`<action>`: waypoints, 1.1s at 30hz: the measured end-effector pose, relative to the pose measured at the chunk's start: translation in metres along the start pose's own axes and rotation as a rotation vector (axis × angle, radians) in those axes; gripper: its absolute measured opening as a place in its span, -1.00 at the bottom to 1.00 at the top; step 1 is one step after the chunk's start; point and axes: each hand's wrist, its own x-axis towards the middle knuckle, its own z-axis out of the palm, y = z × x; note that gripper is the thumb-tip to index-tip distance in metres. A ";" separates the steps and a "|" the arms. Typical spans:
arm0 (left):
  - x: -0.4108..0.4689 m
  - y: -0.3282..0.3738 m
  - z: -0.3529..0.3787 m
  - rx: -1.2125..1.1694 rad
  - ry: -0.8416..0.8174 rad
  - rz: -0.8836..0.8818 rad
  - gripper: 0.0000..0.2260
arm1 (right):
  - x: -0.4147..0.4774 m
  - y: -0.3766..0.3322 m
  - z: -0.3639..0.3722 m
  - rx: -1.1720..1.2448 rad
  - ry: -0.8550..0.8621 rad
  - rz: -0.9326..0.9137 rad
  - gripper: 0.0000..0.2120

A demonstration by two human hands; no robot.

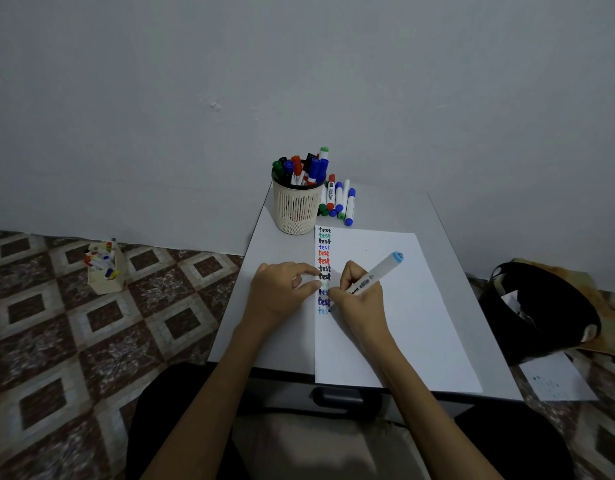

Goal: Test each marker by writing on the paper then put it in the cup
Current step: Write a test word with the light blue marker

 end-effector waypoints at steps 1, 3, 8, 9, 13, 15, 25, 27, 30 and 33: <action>0.000 0.001 -0.001 0.000 -0.007 -0.003 -0.64 | 0.000 0.000 0.000 0.011 0.008 0.000 -0.69; 0.000 0.002 -0.001 -0.006 -0.008 -0.016 -0.64 | 0.000 -0.001 -0.001 0.056 0.016 0.005 -0.73; 0.000 0.002 -0.001 0.005 -0.026 -0.005 -0.62 | -0.001 -0.001 0.000 -0.010 0.004 0.003 -0.68; 0.000 0.002 -0.001 0.007 -0.028 -0.006 -0.62 | 0.000 0.000 0.000 -0.023 0.000 0.010 -0.68; 0.000 0.005 -0.004 -0.017 -0.028 -0.040 -0.65 | 0.002 0.001 -0.001 -0.012 -0.033 0.051 -0.67; 0.001 0.009 -0.006 -0.030 -0.028 -0.082 -0.66 | 0.002 0.000 -0.003 0.076 -0.005 0.043 -0.67; 0.007 0.014 -0.013 -0.365 -0.134 -0.238 -0.65 | 0.004 -0.008 -0.016 0.613 0.181 0.034 -0.93; 0.007 0.011 -0.014 -0.487 -0.118 -0.307 -0.56 | 0.004 -0.011 -0.017 0.760 0.161 0.057 -0.86; 0.007 0.012 -0.017 -0.560 -0.041 -0.405 -0.58 | 0.002 -0.015 -0.018 0.754 0.137 0.068 -0.84; 0.006 0.014 -0.020 -0.539 -0.025 -0.387 -0.75 | 0.001 -0.014 -0.018 0.694 0.134 0.051 -0.85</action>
